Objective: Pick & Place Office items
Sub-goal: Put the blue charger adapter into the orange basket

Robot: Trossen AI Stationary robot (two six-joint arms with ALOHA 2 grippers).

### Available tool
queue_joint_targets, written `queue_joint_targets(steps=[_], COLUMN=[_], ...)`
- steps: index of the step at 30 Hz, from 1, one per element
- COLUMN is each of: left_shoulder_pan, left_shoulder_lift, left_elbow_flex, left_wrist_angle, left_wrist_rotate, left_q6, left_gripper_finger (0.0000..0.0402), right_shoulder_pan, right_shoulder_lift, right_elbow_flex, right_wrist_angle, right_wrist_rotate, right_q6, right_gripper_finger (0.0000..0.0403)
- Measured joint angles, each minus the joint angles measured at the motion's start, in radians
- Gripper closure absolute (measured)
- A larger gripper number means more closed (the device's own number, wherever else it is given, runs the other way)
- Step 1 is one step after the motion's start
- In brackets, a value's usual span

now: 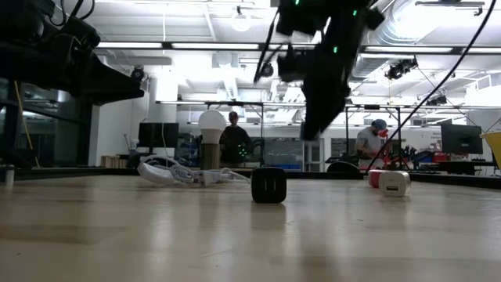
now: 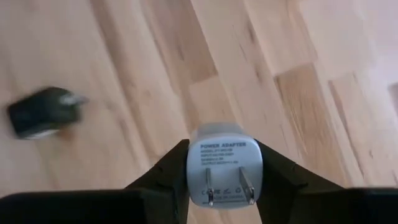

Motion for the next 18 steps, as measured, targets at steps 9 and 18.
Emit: queue_joint_targets(steps=[9,18], left_shoulder_pan=[0.000,0.000], left_shoulder_lift=[0.000,0.000], left_elbow_flex=[0.000,0.000], left_wrist_angle=[0.000,0.000], left_wrist_rotate=[0.000,0.000], left_q6=[0.000,0.000], left_gripper_finger=[0.0171,0.0171], right_shoulder_pan=[0.109,0.317], right_shoulder_lift=[-0.098,-0.134], right_elbow_flex=[0.000,0.001], right_wrist_angle=[-0.089,-0.242], right_wrist_rotate=[0.102,0.116], right_q6=[0.053,0.395], right_gripper_finger=[0.0283,0.0282])
